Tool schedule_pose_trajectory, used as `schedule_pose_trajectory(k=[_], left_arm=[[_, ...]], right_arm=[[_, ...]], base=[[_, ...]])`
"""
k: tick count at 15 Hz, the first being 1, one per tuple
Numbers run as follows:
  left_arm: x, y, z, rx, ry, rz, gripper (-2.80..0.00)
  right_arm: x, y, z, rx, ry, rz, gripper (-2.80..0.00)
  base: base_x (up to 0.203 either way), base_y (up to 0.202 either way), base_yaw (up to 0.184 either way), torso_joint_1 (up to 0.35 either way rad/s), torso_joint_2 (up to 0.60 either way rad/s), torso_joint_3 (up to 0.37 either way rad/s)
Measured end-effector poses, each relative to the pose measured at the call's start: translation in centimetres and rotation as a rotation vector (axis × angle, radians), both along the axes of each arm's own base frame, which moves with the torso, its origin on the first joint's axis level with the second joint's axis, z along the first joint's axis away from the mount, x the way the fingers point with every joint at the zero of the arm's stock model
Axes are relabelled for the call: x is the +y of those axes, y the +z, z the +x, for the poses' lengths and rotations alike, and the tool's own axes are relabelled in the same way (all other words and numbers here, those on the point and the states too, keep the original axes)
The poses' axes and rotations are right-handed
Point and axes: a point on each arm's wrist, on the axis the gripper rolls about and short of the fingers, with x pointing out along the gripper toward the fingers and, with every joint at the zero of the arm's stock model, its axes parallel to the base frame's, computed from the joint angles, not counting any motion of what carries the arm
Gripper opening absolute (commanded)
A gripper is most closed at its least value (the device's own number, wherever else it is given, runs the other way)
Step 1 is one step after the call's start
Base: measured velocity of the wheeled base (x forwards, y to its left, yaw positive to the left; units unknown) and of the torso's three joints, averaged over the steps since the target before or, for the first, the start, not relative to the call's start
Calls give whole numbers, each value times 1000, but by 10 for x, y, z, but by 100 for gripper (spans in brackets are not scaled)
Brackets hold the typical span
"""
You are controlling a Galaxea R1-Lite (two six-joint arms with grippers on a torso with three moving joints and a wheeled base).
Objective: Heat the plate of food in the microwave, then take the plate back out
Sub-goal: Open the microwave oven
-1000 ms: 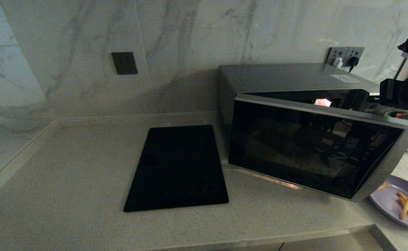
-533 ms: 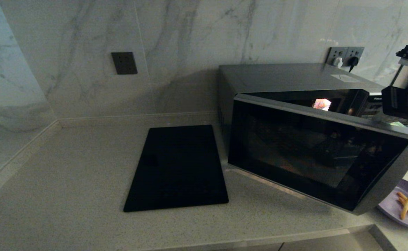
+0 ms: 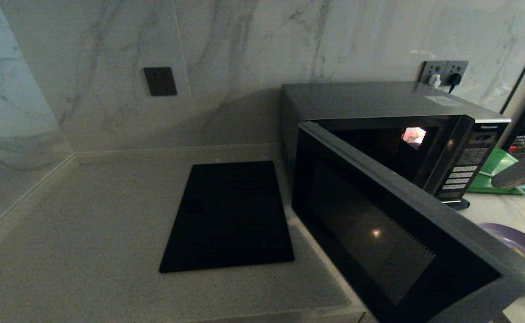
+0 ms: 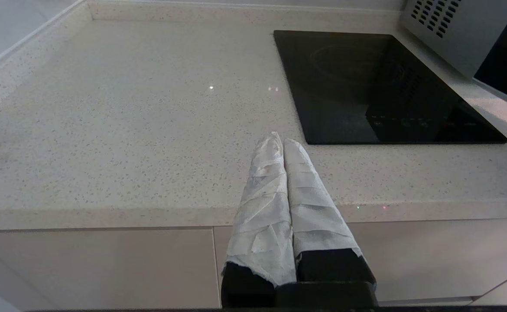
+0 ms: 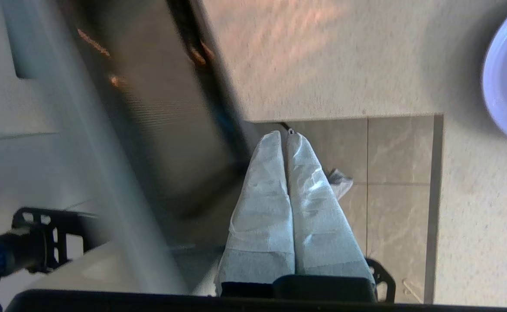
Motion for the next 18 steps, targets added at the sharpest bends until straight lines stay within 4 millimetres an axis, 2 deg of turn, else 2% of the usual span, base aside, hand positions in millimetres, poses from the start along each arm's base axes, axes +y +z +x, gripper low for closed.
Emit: schedule_pose_trajectory(k=[2, 4, 9, 12, 18], left_arm=[[0, 0, 0, 0, 0, 0, -280], [0, 0, 0, 0, 0, 0, -280], [0, 0, 0, 0, 0, 0, -280], [0, 0, 0, 0, 0, 0, -280], [0, 0, 0, 0, 0, 0, -280]], right_arm=[[3, -3, -5, 15, 18, 2, -280], [14, -7, -9, 34, 89, 7, -280], [68, -19, -16, 96, 364, -4, -280], [93, -27, -22, 142, 468, -16, -280], [105, -31, -28, 158, 528, -25, -280]], base=[[0, 0, 0, 0, 0, 0], [0, 0, 0, 0, 0, 0], [0, 0, 0, 0, 0, 0], [0, 0, 0, 0, 0, 0], [0, 0, 0, 0, 0, 0]])
